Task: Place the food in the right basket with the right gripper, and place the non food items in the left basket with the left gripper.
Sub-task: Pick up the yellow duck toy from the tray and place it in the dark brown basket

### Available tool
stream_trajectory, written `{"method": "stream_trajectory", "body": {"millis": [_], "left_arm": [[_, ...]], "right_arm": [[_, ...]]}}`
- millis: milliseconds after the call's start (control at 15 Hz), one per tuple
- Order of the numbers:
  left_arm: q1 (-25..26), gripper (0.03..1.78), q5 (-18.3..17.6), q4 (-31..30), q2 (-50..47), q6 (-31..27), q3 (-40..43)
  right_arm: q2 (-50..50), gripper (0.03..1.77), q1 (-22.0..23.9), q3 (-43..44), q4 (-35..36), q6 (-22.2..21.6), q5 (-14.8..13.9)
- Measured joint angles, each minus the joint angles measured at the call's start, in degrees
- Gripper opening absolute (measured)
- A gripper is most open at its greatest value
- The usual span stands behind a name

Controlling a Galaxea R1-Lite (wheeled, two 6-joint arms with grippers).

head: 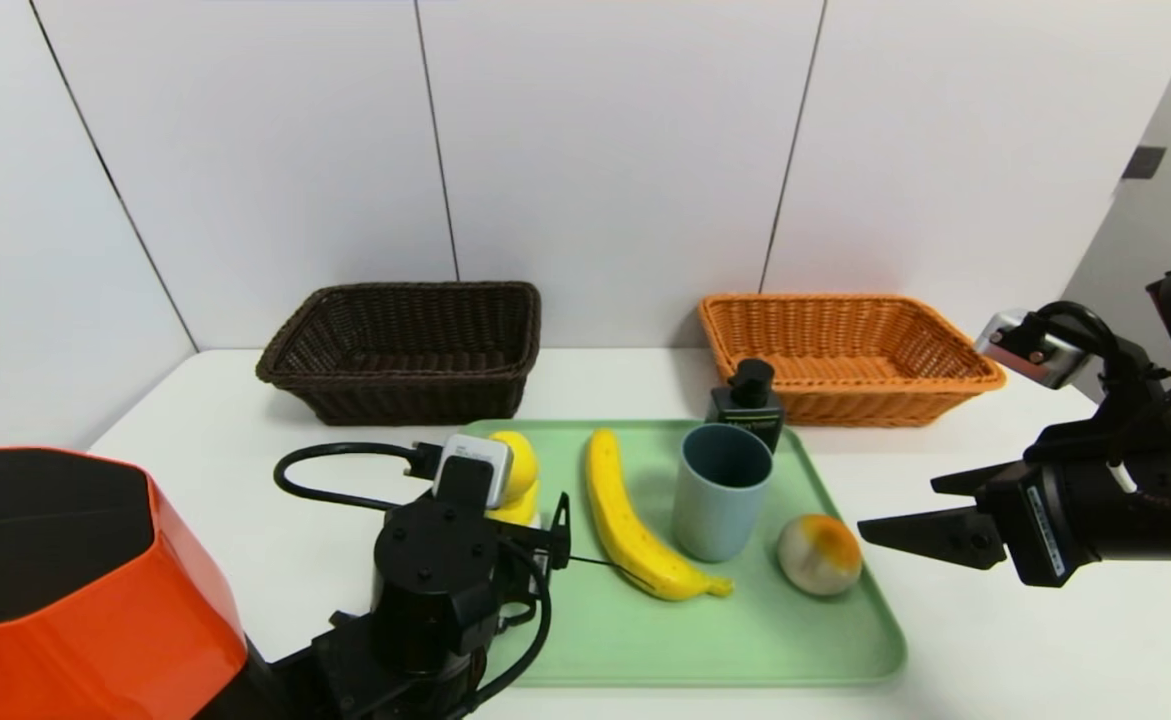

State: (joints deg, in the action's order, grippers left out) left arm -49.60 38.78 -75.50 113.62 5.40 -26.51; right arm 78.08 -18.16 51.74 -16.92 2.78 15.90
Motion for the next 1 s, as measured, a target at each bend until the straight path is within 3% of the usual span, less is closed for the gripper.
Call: {"method": "stream_trajectory", "body": {"millis": [1000], "left_arm": [[0.55, 1.69, -0.02, -0.09, -1.79, -4.46, 0.61]], "right_arm": [[-0.79, 1.70, -1.12, -1.19, -0.02, -0.13, -0.27]]}}
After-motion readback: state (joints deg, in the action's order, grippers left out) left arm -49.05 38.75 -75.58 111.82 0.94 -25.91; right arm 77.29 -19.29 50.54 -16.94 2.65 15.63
